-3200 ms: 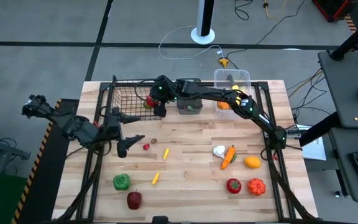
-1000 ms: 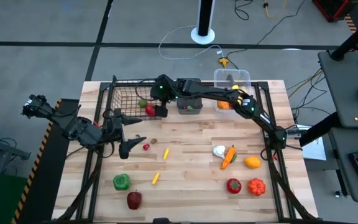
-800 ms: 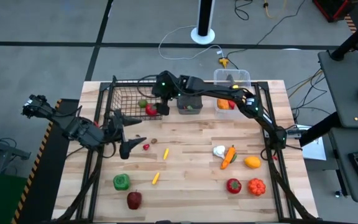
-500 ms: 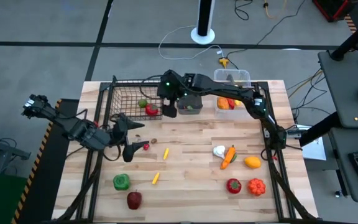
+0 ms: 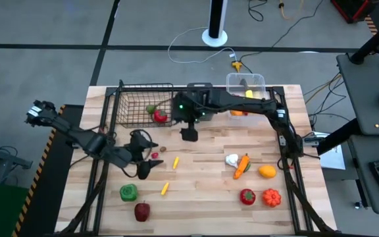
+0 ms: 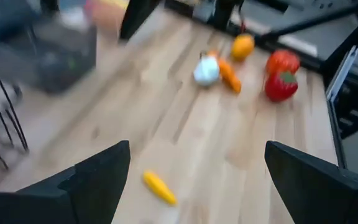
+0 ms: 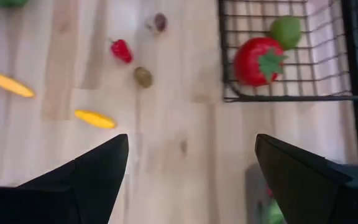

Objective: Sort produce into baskets
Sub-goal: Put the red bell pepper into the black bin

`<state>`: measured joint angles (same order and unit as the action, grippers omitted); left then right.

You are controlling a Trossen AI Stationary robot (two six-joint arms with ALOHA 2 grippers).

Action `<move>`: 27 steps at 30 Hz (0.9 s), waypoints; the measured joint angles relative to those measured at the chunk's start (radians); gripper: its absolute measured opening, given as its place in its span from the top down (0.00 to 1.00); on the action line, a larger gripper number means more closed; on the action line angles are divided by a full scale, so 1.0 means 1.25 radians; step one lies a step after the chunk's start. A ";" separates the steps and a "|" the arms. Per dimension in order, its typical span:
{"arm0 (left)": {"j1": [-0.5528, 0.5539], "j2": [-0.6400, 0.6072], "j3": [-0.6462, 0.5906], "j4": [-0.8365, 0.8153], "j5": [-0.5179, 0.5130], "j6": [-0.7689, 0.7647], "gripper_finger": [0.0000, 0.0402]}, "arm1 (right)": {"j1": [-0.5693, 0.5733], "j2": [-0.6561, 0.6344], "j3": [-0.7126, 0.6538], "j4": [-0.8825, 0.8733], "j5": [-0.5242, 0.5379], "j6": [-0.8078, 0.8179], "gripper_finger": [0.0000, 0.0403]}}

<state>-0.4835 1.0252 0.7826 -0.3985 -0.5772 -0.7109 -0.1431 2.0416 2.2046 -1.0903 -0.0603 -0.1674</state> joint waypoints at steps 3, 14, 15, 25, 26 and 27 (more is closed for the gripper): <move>0.000 0.031 0.000 -0.052 0.025 -0.080 0.12 | 0.022 -0.011 -0.010 -0.020 0.000 0.022 0.15; 0.000 0.138 0.000 -0.217 0.059 -0.185 0.12 | 0.099 -0.113 -0.111 -0.005 0.050 0.100 0.15; 0.000 0.150 0.000 -0.220 0.061 -0.166 0.12 | 0.106 -0.131 -0.131 0.008 0.071 0.105 0.15; 0.002 0.261 0.000 -0.229 0.044 0.037 0.13 | 0.150 -0.304 -0.371 0.177 0.112 0.157 0.15; 0.002 0.268 0.000 -0.230 0.032 0.047 0.13 | 0.151 -0.318 -0.394 0.186 0.112 0.164 0.15; 0.002 0.275 0.000 -0.232 0.024 0.054 0.14 | 0.152 -0.334 -0.416 0.199 0.112 0.173 0.15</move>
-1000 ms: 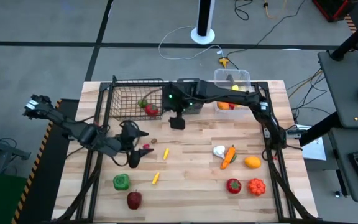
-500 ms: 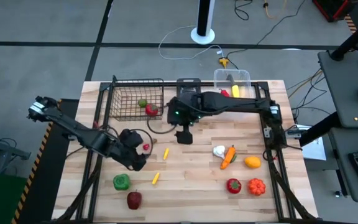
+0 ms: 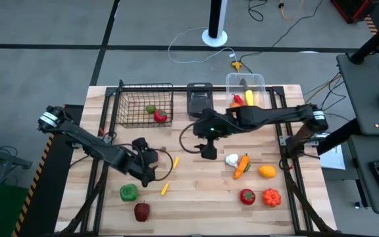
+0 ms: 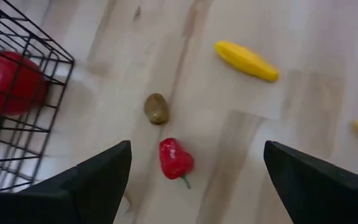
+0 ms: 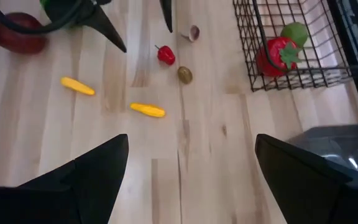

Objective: Sort produce into baskets
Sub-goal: Put the red bell pepper into the black bin

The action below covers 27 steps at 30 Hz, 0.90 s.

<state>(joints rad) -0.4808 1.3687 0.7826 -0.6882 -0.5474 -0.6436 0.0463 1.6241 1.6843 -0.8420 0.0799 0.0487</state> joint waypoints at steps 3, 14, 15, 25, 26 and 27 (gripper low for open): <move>0.000 0.019 0.000 -0.001 -0.019 0.015 0.16 | 0.000 -0.042 -0.070 0.040 0.003 0.016 0.15; 0.002 0.052 -0.035 0.019 -0.063 -0.010 0.17 | 0.000 -0.112 -0.205 0.119 0.029 0.053 0.15; 0.003 0.050 -0.044 0.034 -0.069 -0.013 0.17 | 0.000 -0.111 -0.206 0.119 0.029 0.053 0.15; 0.025 0.034 -0.142 0.161 -0.078 -0.020 0.17 | 0.000 -0.110 -0.210 0.153 0.029 0.044 0.15; 0.028 0.034 -0.151 0.175 -0.077 -0.020 0.17 | 0.000 -0.110 -0.210 0.154 0.029 0.044 0.15; 0.030 0.034 -0.158 0.191 -0.075 -0.020 0.17 | 0.000 -0.110 -0.210 0.156 0.029 0.044 0.15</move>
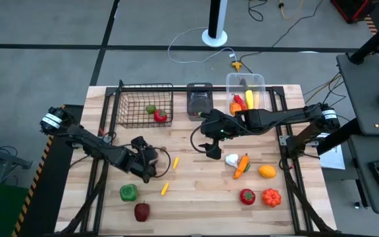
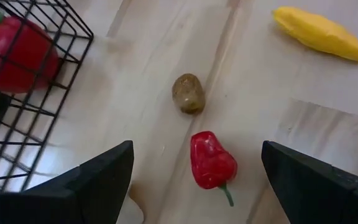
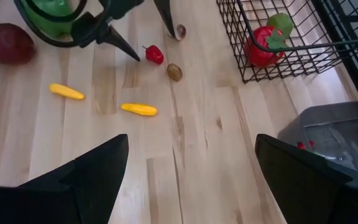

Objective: Sort produce into baskets
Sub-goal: Put the red bell pepper into the black bin

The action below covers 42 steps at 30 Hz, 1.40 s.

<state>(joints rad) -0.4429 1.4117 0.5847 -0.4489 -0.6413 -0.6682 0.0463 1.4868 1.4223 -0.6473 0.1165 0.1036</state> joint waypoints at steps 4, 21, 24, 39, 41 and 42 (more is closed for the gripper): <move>0.008 0.000 -0.029 0.039 0.002 -0.001 0.17 | 0.000 0.000 -0.001 0.002 0.000 0.000 0.15; 0.010 0.000 -0.073 0.115 0.004 -0.017 0.27 | 0.000 0.001 -0.002 0.002 0.014 -0.006 0.15; 0.010 0.000 -0.076 0.126 0.004 -0.016 0.29 | 0.000 0.001 -0.002 0.002 0.014 -0.006 0.15; 0.010 0.000 -0.078 0.126 0.026 0.004 0.54 | 0.000 0.001 -0.002 0.002 0.014 -0.005 0.15; 0.010 0.000 -0.078 0.126 0.026 0.008 0.58 | 0.000 0.002 -0.002 0.002 0.014 -0.005 0.15; 0.010 0.000 -0.078 0.126 0.026 0.011 0.60 | 0.000 0.002 -0.002 0.002 0.014 -0.005 0.15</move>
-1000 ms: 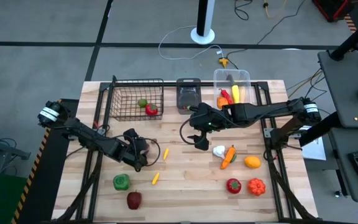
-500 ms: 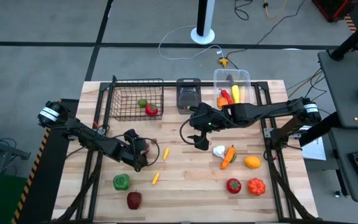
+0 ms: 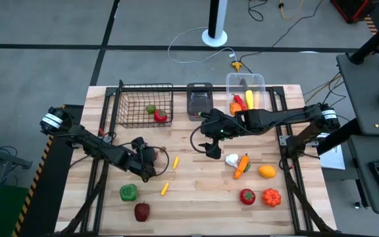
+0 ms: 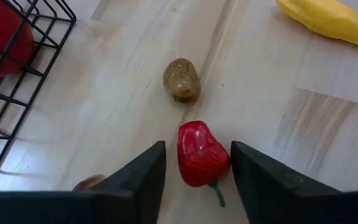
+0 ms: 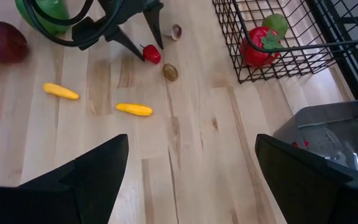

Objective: Sort produce into baskets
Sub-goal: Put the red bell pepper into the black bin

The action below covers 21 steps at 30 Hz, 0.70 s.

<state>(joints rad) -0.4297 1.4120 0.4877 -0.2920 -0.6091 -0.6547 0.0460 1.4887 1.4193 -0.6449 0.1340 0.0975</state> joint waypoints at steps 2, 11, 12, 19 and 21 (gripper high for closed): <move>0.000 0.000 0.000 0.000 0.000 0.006 0.64 | 0.000 0.000 0.000 0.000 0.000 0.000 0.15; 0.000 0.000 0.001 0.000 -0.001 0.015 0.75 | 0.000 0.000 0.000 0.000 0.000 0.000 0.15; 0.000 0.000 0.002 0.000 -0.001 0.018 0.76 | 0.000 0.000 0.000 0.000 0.000 0.000 0.15; -0.007 -0.001 0.012 -0.003 0.000 0.026 0.78 | 0.017 0.000 0.000 0.003 0.006 0.000 0.15; -0.011 -0.002 0.020 -0.001 0.000 0.041 0.78 | 0.030 0.000 0.000 0.012 0.034 -0.001 0.15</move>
<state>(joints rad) -0.4434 1.4096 0.5131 -0.2933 -0.6086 -0.6040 0.0831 1.4887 1.4189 -0.6304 0.1760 0.0962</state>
